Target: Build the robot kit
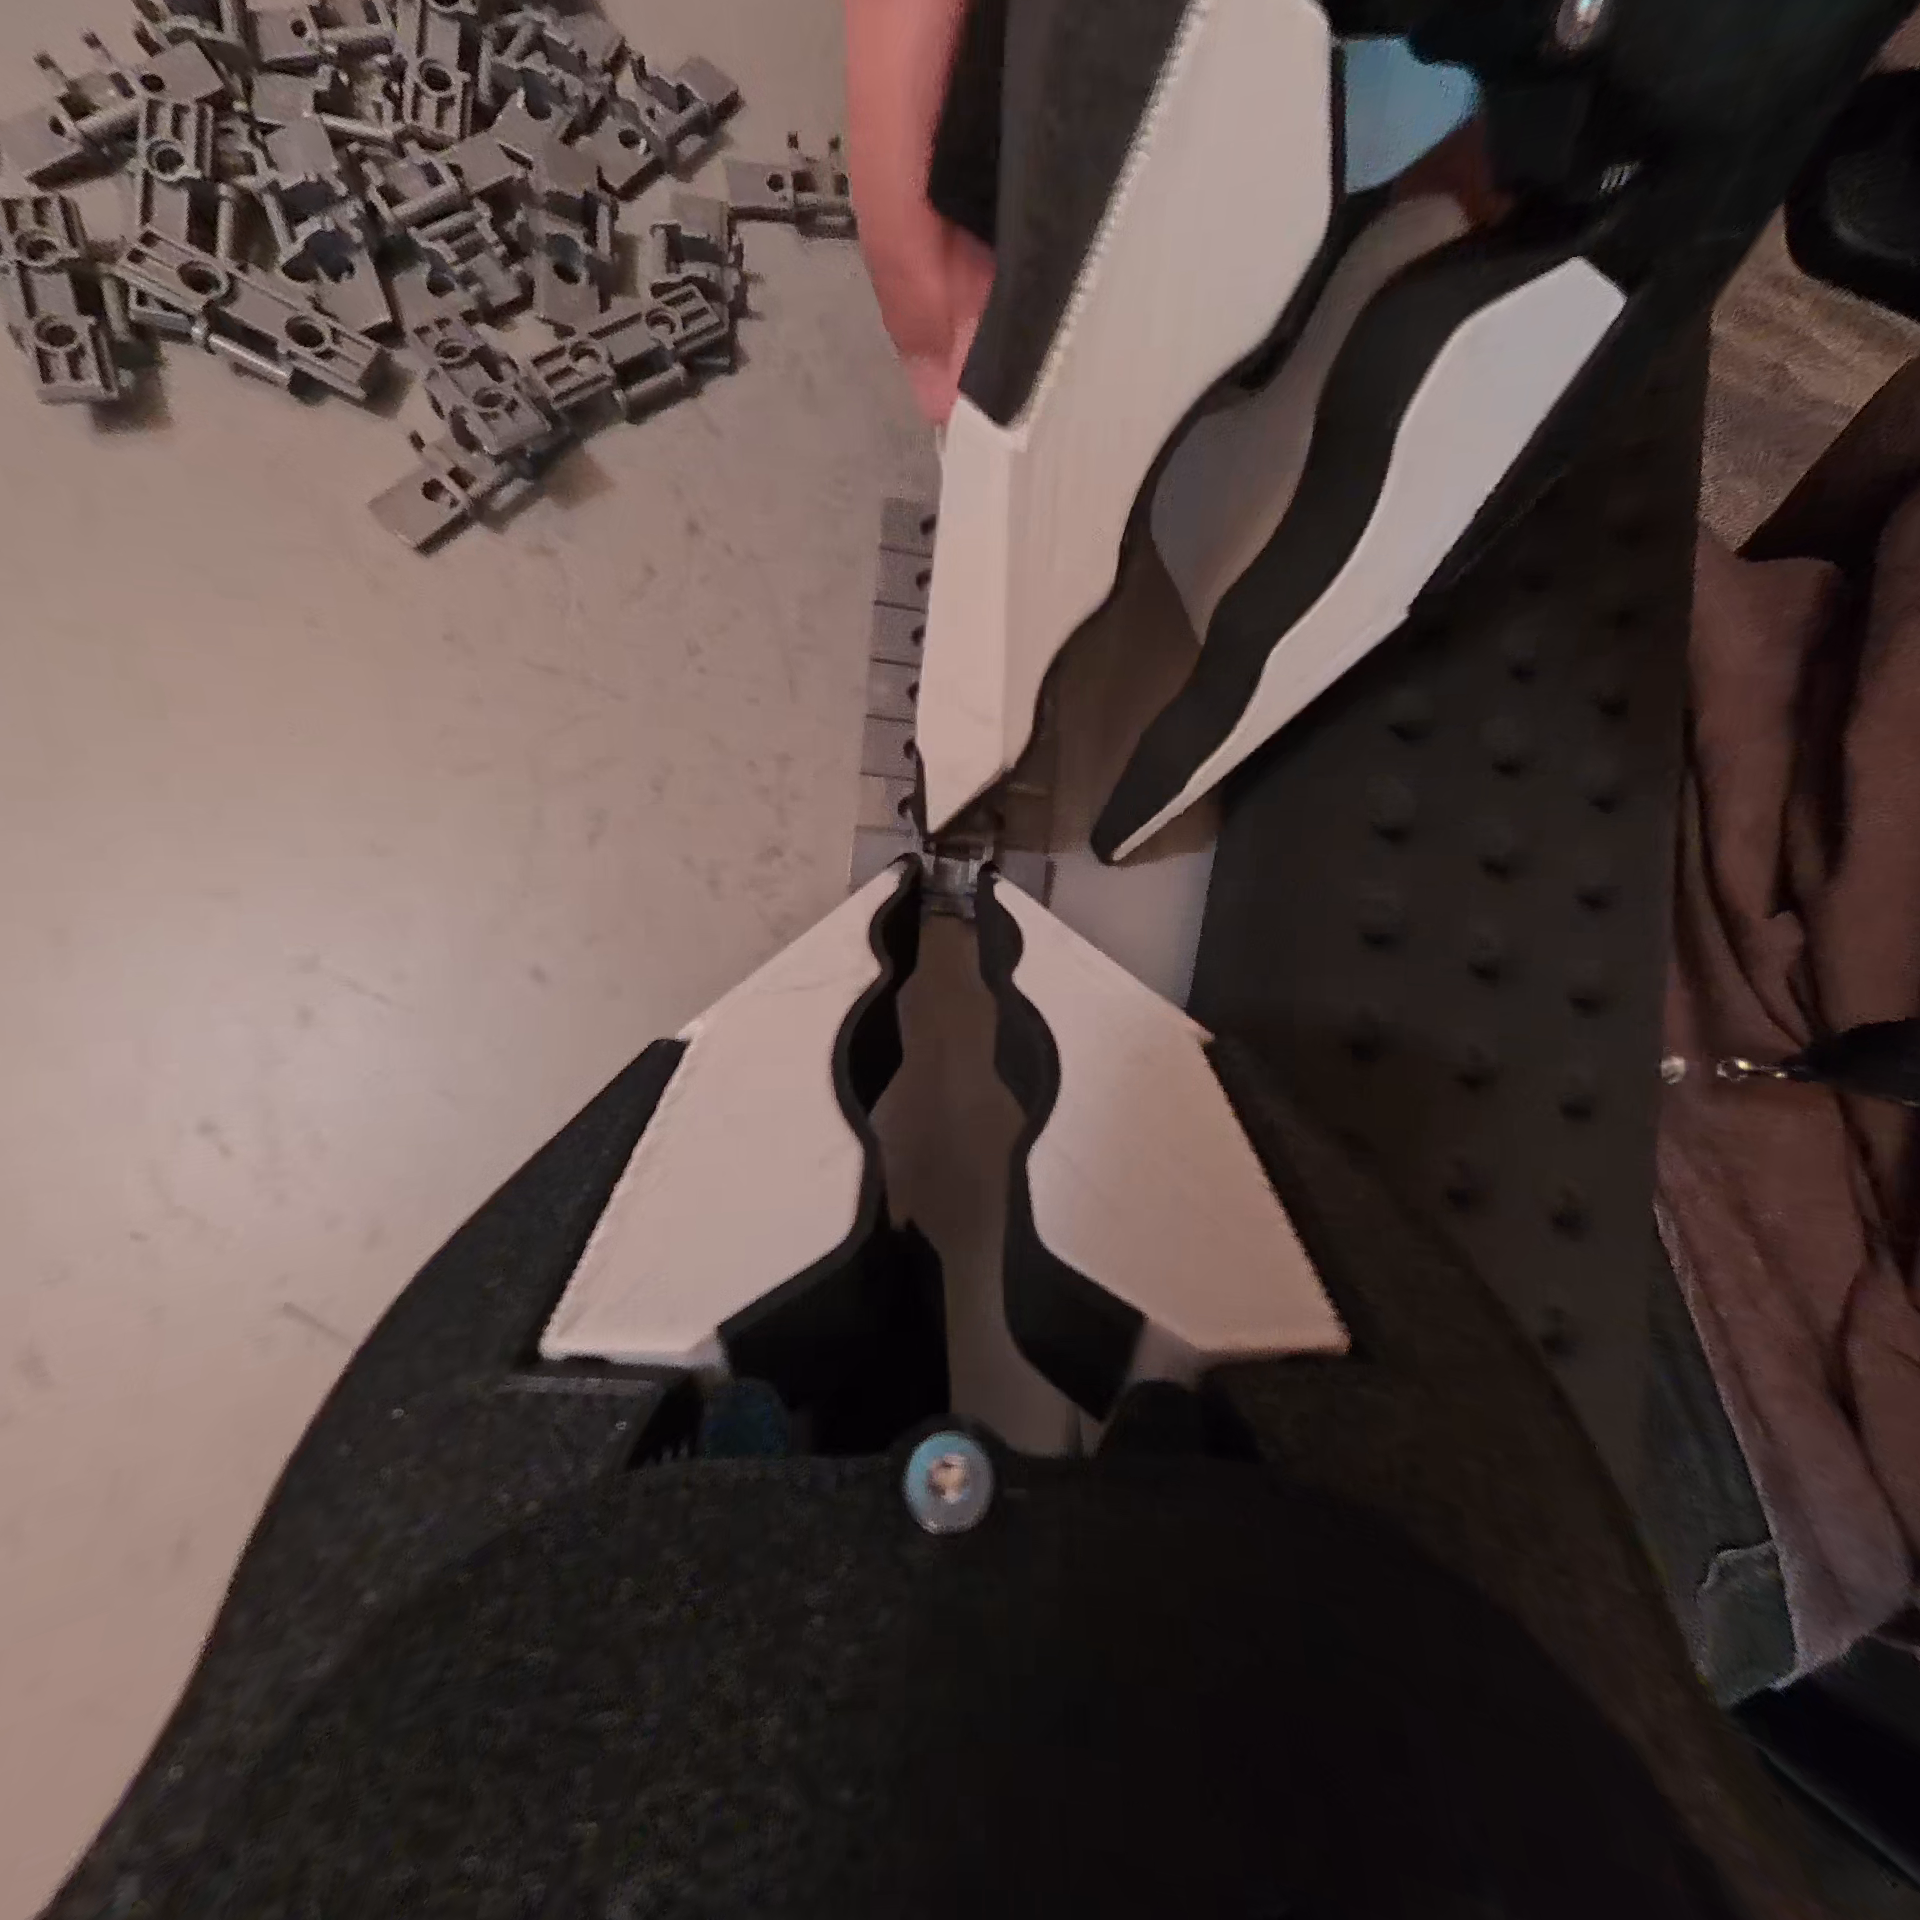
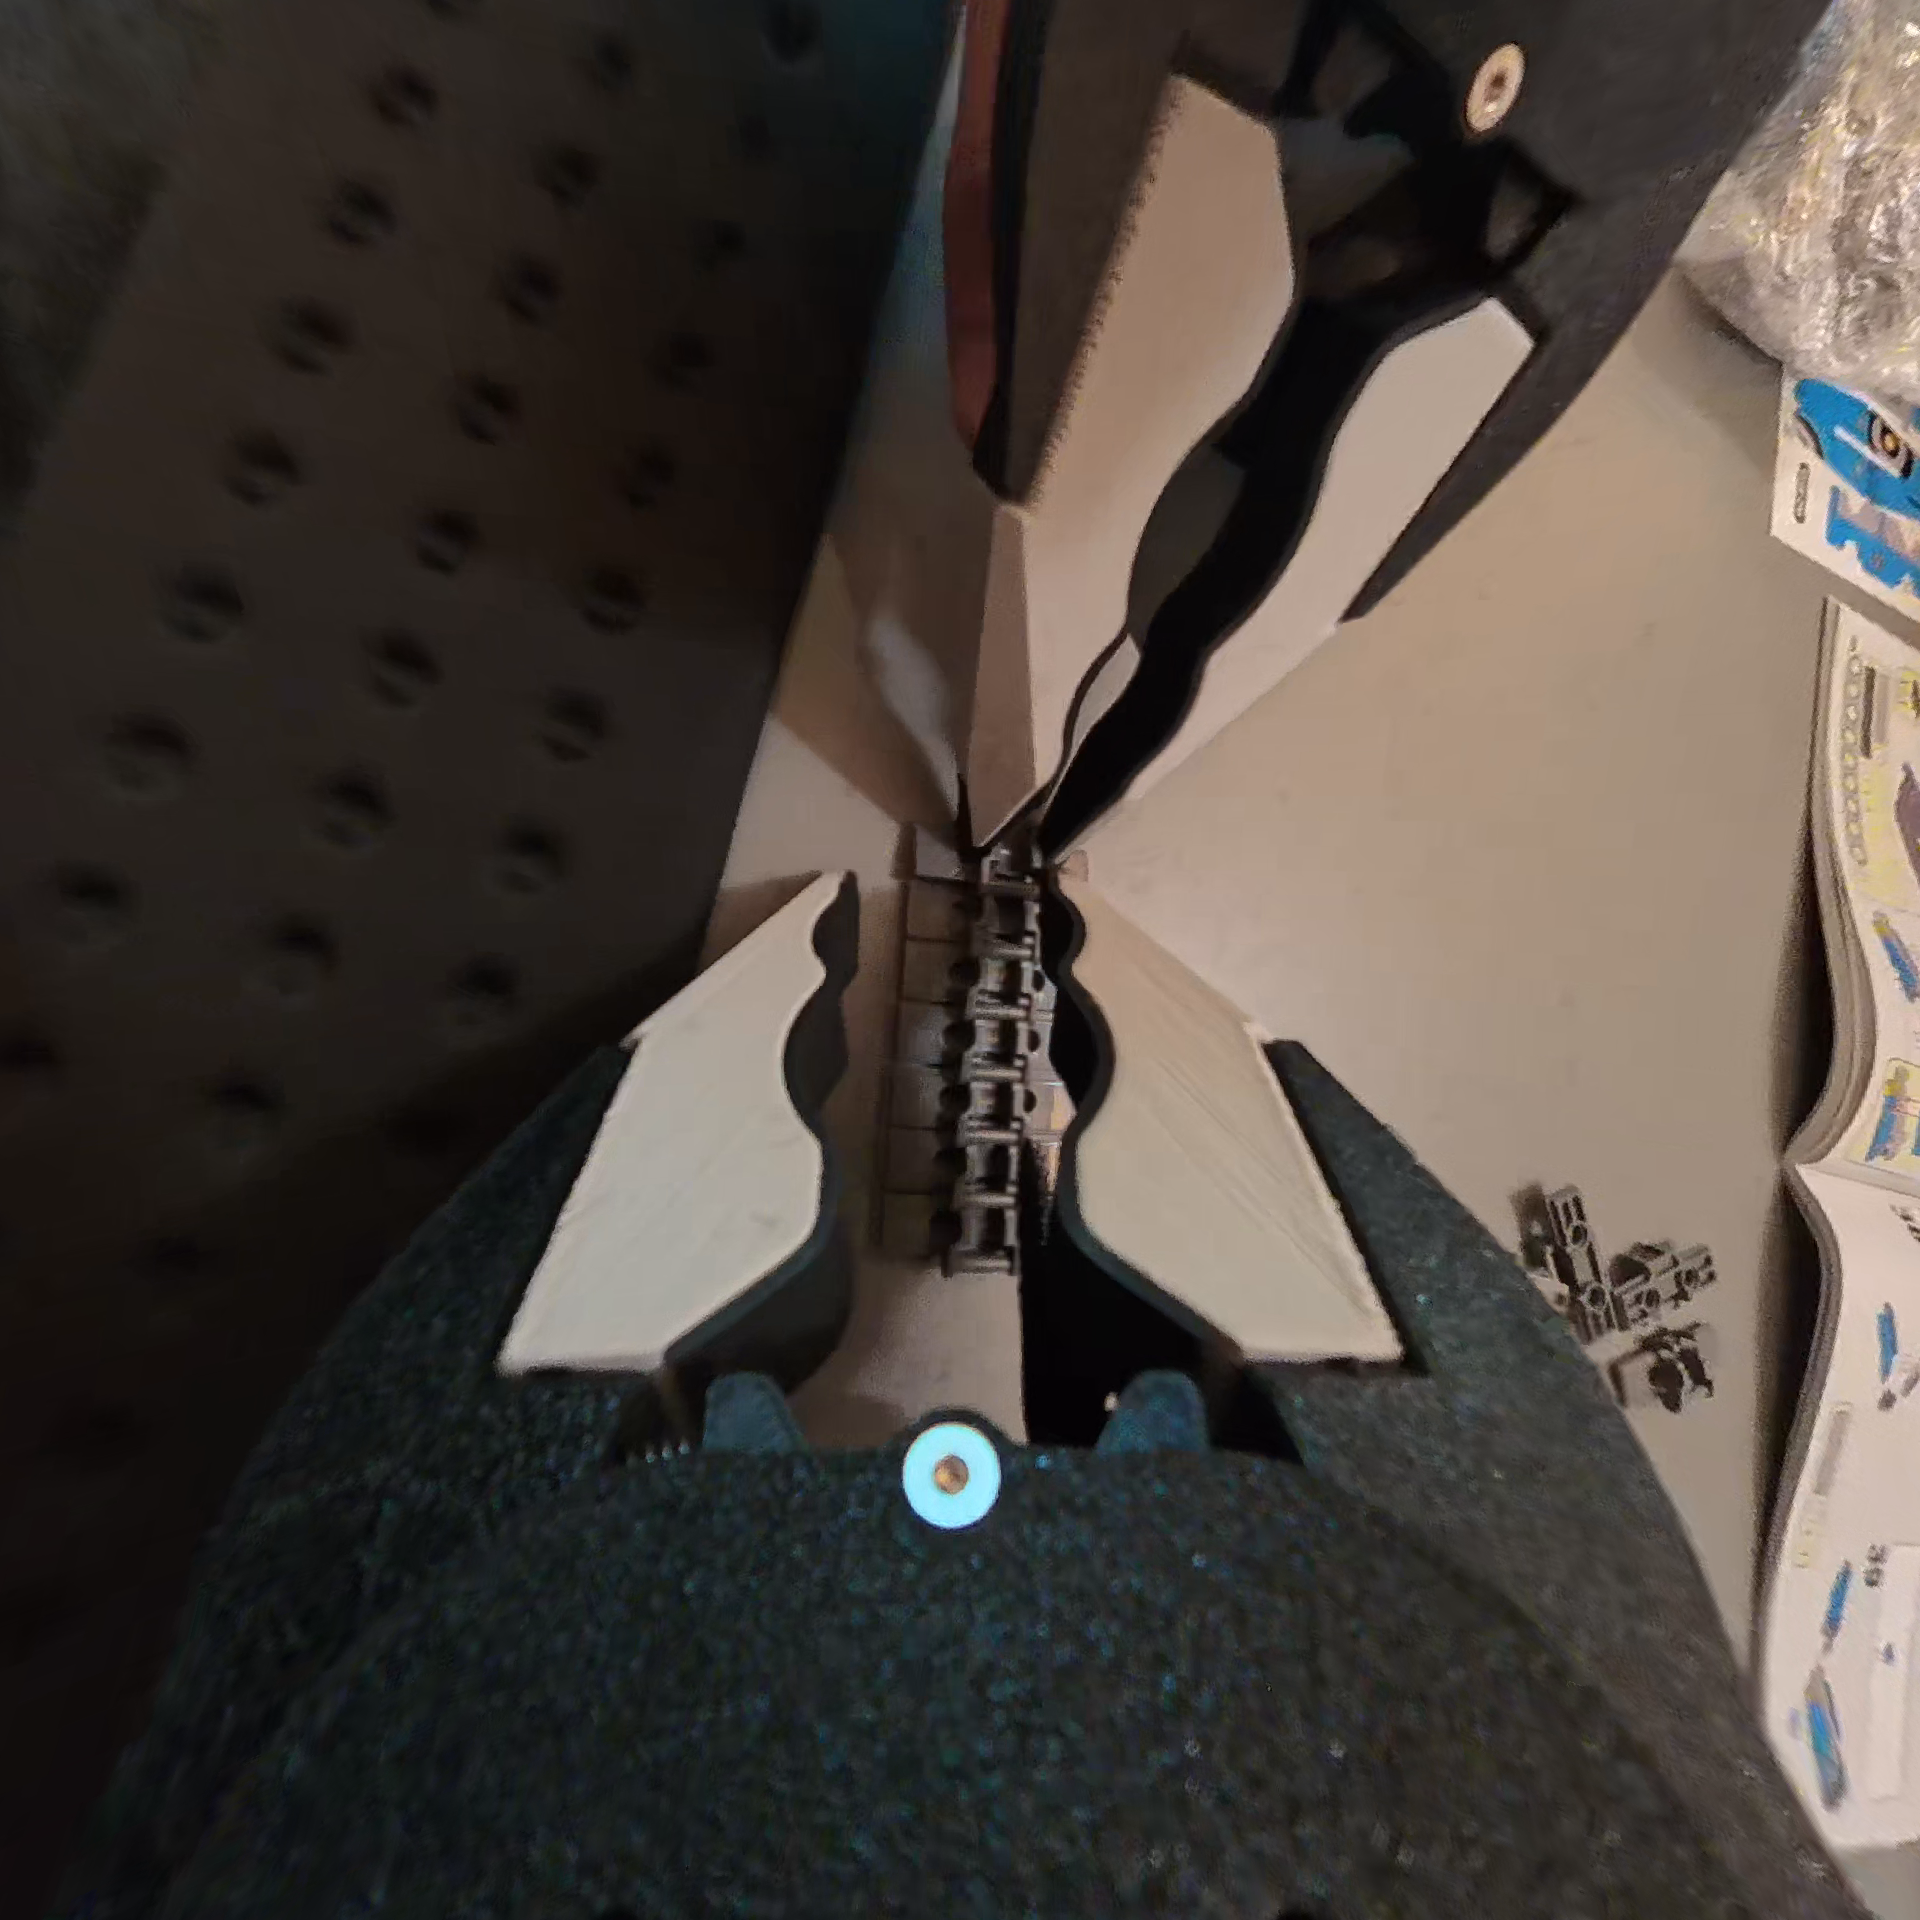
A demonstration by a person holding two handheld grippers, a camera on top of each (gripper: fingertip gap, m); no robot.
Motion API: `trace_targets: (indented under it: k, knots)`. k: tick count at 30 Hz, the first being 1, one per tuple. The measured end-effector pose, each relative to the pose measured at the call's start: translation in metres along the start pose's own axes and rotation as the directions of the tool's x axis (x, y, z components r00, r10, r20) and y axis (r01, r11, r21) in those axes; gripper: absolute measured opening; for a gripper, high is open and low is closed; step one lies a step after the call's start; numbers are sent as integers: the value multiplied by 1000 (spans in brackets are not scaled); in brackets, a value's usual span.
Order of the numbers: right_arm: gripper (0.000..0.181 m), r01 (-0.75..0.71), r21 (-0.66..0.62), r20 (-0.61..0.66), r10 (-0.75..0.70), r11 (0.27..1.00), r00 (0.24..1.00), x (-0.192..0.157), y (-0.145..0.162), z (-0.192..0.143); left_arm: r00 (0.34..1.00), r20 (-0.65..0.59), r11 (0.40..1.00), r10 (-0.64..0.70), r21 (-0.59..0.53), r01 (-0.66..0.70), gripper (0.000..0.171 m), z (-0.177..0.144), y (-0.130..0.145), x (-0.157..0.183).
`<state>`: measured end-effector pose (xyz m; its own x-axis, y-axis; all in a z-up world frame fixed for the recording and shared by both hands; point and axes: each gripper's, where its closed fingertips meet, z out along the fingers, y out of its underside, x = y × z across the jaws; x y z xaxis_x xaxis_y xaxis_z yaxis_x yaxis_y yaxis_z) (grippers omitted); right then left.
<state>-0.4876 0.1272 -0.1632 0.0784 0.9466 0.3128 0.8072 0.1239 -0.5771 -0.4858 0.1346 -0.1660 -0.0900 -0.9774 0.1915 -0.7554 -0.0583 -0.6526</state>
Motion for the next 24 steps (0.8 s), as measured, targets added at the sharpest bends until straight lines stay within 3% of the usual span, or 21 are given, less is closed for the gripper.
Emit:
trace_targets:
  k: [3,6,12,15,19,24]
  knots:
    - [34,-37,-11,13,38,999,999,0,0,1,998,42,998,56,-16,-55,11,0,1,0]
    - [50,-203,-8,66,203,979,977,11,8,0,988,87,992,127,-37,-124,11,1,1,0]
    - [43,-429,45,241,407,902,881,15,13,1,981,104,986,164,-19,-163,11,3,-2,1]
    - [51,-424,38,290,396,905,871,12,12,0,976,124,984,177,-43,-173,11,3,-2,1]
    - [53,-293,22,199,283,956,938,8,14,3,977,130,986,168,-39,-164,11,4,-3,1]
    - [42,-294,16,208,285,956,936,7,13,2,982,98,986,163,-33,-161,11,4,-4,1]
